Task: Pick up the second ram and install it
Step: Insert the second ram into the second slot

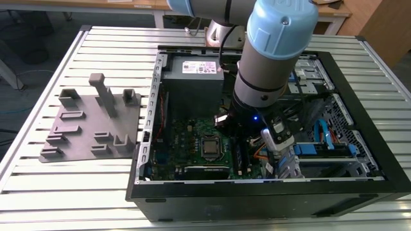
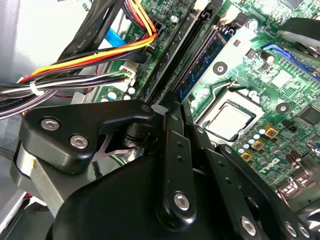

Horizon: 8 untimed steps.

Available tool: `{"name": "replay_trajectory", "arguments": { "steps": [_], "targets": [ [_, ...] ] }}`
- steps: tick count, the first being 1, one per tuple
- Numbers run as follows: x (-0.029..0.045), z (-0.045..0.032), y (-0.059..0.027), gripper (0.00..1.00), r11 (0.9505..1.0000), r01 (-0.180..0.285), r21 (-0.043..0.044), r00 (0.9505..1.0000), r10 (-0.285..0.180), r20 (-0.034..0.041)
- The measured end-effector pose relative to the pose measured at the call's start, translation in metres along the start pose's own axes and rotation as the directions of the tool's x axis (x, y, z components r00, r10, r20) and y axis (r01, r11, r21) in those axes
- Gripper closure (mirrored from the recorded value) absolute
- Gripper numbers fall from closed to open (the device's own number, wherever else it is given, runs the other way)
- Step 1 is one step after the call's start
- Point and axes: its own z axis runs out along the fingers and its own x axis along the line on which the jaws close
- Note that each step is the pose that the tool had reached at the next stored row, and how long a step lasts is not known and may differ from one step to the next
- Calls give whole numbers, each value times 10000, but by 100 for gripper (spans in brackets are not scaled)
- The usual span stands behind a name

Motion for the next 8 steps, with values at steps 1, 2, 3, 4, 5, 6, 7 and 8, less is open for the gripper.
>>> {"name": "replay_trajectory", "arguments": {
  "steps": [1,2,3,4,5,6,7,8],
  "targets": [
    [0,7,-1,89,10000,1,2,10000,-1,-1],
    [0,13,-1,89,10000,1,4,10000,-1,-1],
    [0,20,-2,89,10000,0,3,10000,0,-1],
    [0,27,-2,89,10000,1,4,10000,-1,-1],
    [0,37,-3,89,10000,0,5,10000,0,-2],
    [0,50,-4,89,10000,0,7,10000,0,-2],
    [0,66,-4,89,10000,0,6,10000,0,-2],
    [0,77,-5,89,10000,0,11,10000,0,-3]
  ]
}}
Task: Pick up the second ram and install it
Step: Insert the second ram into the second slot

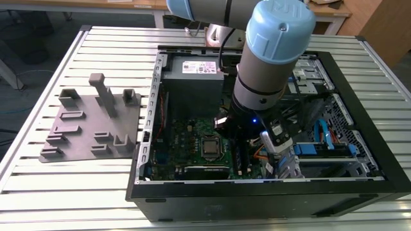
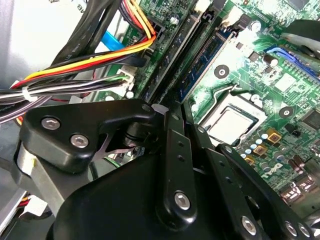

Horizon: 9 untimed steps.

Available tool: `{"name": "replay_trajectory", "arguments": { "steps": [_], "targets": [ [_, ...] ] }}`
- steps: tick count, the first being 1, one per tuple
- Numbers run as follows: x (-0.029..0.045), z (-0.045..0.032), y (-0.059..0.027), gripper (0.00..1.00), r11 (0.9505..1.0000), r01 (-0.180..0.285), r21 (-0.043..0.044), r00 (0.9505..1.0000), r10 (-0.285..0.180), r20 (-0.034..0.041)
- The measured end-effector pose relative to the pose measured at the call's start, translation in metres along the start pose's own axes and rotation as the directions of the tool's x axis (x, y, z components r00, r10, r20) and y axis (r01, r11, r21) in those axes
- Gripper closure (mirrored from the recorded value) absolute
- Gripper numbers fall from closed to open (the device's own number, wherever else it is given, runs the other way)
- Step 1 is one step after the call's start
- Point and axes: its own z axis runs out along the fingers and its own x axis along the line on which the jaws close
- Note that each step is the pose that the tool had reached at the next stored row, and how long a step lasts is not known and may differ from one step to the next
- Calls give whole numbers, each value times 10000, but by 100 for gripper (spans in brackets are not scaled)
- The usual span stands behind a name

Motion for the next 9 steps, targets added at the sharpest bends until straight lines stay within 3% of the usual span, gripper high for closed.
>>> {"name": "replay_trajectory", "arguments": {
  "steps": [7,8,9],
  "targets": [
    [-1,12,3,88,10000,1,-22,10000,-1,7],
    [-1,11,2,82,10000,1,-20,10000,-1,6],
    [-1,7,1,82,10000,1,-10,10000,-1,3]
  ]
}}
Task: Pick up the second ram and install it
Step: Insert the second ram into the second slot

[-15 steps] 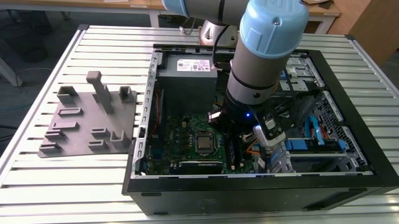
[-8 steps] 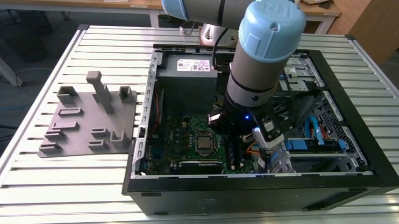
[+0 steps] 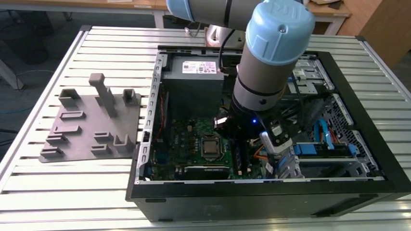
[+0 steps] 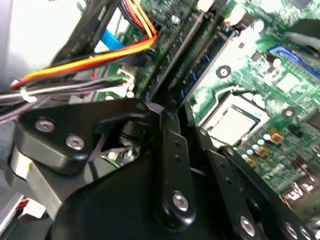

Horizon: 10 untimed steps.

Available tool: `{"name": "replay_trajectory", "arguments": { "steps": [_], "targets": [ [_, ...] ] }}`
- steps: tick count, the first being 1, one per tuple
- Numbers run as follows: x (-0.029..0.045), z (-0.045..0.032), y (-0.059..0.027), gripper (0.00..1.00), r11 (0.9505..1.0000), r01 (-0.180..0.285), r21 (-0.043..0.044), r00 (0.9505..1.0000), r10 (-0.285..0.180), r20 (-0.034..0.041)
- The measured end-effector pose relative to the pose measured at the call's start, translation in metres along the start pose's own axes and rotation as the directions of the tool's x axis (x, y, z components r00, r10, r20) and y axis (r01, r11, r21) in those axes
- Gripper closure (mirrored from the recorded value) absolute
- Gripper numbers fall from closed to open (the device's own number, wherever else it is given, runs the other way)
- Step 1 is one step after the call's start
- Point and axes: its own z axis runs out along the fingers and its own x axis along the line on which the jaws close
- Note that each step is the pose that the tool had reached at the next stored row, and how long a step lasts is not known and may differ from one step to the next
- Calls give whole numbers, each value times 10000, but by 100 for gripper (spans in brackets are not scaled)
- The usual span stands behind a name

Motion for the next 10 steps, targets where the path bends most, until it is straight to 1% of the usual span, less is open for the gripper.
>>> {"name": "replay_trajectory", "arguments": {
  "steps": [2,7,9,10],
  "targets": [
    [0,-17,1,82,10000,0,5,10000,0,-1],
    [-1,-232,18,82,10000,0,5,10000,0,7],
    [1,-303,36,82,10000,0,16,10000,0,15],
    [1,-334,45,83,10000,0,17,10000,0,20]
  ]
}}
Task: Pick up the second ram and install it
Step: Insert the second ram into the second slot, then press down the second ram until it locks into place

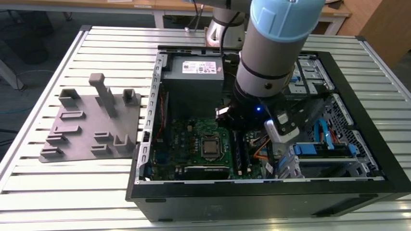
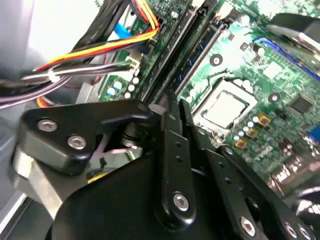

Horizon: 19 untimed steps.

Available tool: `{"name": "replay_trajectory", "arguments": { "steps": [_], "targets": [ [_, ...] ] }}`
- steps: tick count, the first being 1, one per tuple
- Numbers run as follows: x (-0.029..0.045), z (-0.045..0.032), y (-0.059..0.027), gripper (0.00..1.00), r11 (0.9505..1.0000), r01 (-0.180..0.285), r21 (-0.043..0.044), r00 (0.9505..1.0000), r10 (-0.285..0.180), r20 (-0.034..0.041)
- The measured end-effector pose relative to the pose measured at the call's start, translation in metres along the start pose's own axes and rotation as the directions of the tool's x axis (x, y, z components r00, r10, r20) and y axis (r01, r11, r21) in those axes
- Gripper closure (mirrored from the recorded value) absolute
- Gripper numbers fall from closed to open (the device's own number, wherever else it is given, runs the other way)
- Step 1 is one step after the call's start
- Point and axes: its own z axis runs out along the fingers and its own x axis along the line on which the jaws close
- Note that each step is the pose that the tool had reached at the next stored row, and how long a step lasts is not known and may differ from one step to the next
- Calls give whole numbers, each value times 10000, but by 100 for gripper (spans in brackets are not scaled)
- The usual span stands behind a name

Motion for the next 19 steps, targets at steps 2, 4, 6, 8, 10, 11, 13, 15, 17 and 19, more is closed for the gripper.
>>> {"name": "replay_trajectory", "arguments": {
  "steps": [2,4,6,8,10,11,13,15,17,19],
  "targets": [
    [0,-52,19,93,10000,0,5,10000,0,6],
    [-1,-89,32,93,10000,2,7,10000,-2,11],
    [-1,-90,33,93,10000,2,3,10000,-2,12],
    [0,-91,32,93,10000,1,4,10000,-1,12],
    [0,-92,32,93,10000,1,6,10000,-1,12],
    [0,-93,32,93,10000,1,5,10000,-1,11],
    [0,-93,32,93,10000,1,5,10000,-1,12],
    [0,-94,32,93,10000,1,6,10000,-1,11],
    [0,-93,33,93,10000,1,6,10000,-1,11],
    [0,-81,35,93,10000,1,6,10000,-1,11]
  ]
}}
